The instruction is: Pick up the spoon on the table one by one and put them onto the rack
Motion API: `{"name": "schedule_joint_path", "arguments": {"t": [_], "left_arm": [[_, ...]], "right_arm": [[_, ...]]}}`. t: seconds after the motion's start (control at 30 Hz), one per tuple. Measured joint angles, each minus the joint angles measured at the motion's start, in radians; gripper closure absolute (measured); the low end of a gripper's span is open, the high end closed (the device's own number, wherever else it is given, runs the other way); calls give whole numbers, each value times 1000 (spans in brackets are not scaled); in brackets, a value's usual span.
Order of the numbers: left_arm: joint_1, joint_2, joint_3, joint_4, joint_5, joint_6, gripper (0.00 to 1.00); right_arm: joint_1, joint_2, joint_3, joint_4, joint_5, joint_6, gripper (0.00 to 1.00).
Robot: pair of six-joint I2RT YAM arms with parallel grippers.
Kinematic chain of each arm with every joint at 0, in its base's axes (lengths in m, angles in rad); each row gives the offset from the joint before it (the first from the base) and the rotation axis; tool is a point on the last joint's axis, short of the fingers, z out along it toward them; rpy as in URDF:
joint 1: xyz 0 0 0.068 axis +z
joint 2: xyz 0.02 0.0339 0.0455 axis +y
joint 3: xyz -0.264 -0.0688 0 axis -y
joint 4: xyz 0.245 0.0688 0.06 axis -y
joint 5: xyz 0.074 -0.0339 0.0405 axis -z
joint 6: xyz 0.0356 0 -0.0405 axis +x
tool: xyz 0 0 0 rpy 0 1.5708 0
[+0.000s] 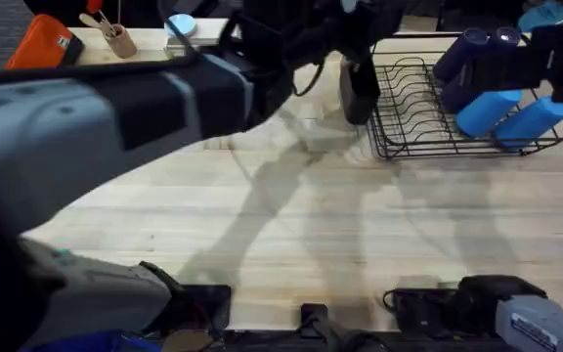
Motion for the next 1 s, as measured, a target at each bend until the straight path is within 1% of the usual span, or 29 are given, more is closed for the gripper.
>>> {"name": "schedule_joint_path", "arguments": {"t": [0.17, 0.37, 0.4, 0.53, 0.67, 0.8, 1.0], "left_arm": [[-22, 83, -1, 119, 0, -41, 957], [-45, 151, -2, 234, -11, -57, 956], [-50, 178, -2, 276, -21, -73, 957], [-51, 209, -2, 288, -42, -94, 957], [-51, 236, -2, 307, -64, -100, 957], [-51, 270, -2, 331, -77, -102, 957], [-51, 302, -2, 333, -83, -112, 957]], "right_arm": [[0, 0, 0, 0, 0, 0, 9], [0, 0, 0, -1, 0, 0, 9], [0, 0, 0, 0, 0, 0, 9], [0, 0, 0, -1, 0, 0, 9], [0, 0, 0, 0, 0, 0, 9], [0, 0, 0, -1, 0, 0, 9], [0, 0, 0, -1, 0, 0, 9]]}}
